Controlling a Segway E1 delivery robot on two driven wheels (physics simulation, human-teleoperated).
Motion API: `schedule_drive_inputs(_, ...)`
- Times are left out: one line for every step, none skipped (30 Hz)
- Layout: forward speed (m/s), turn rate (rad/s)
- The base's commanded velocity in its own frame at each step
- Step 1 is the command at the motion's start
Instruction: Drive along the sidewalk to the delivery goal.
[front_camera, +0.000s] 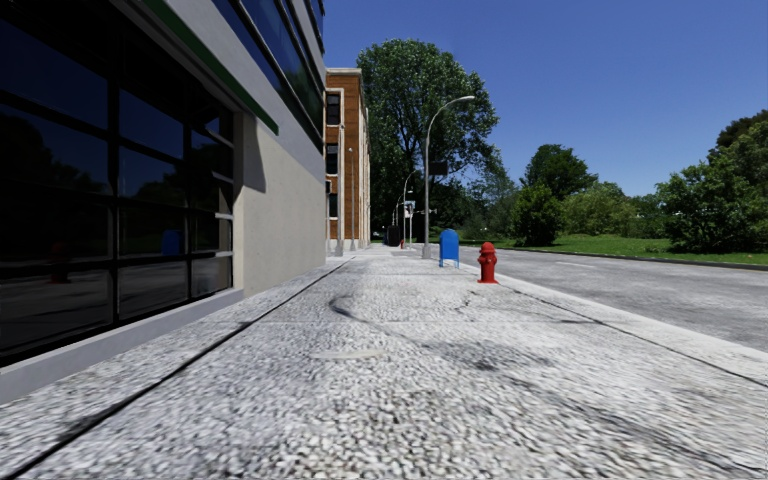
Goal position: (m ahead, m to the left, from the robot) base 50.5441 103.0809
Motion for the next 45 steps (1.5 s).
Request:
schedule_drive_inputs(2.0,0.0)
schedule_drive_inputs(2.0,0.0)
schedule_drive_inputs(2.0,0.0)
schedule_drive_inputs(2.0,0.0)
schedule_drive_inputs(2.0,0.0)
schedule_drive_inputs(2.0,0.0)
schedule_drive_inputs(2.0,0.0)
schedule_drive_inputs(2.0,0.0)
schedule_drive_inputs(2.0,0.0)
schedule_drive_inputs(2.0,0.0)
schedule_drive_inputs(2.0,0.0)
schedule_drive_inputs(2.0,0.0)
schedule_drive_inputs(2.0,0.0)
schedule_drive_inputs(2.0,0.0)
schedule_drive_inputs(2.0,0.0)
schedule_drive_inputs(2.0,0.0)
schedule_drive_inputs(2.0,0.0)
schedule_drive_inputs(2.0,0.0)
schedule_drive_inputs(2.0,0.0)
schedule_drive_inputs(2.0,0.0)
schedule_drive_inputs(2.0,0.0)
schedule_drive_inputs(2.0,0.0)
schedule_drive_inputs(2.0,0.0)
schedule_drive_inputs(2.0,0.0)
schedule_drive_inputs(2.0,0.0)
schedule_drive_inputs(2.0,0.0)
schedule_drive_inputs(2.0,0.0)
schedule_drive_inputs(2.0,0.0)
schedule_drive_inputs(2.0,0.0)
schedule_drive_inputs(2.0,0.0)
schedule_drive_inputs(2.0,0.0)
schedule_drive_inputs(2.0,0.0)
schedule_drive_inputs(2.0,0.0)
schedule_drive_inputs(2.0,0.0)
schedule_drive_inputs(2.0,0.0)
schedule_drive_inputs(2.0,0.0)
schedule_drive_inputs(2.0,0.0)
schedule_drive_inputs(2.0,0.0)
schedule_drive_inputs(2.0,0.0)
schedule_drive_inputs(2.0,0.0)
schedule_drive_inputs(2.0,0.0)
schedule_drive_inputs(2.0,0.0)
schedule_drive_inputs(2.0,0.0)
schedule_drive_inputs(2.0,0.0)
schedule_drive_inputs(2.0,0.0)
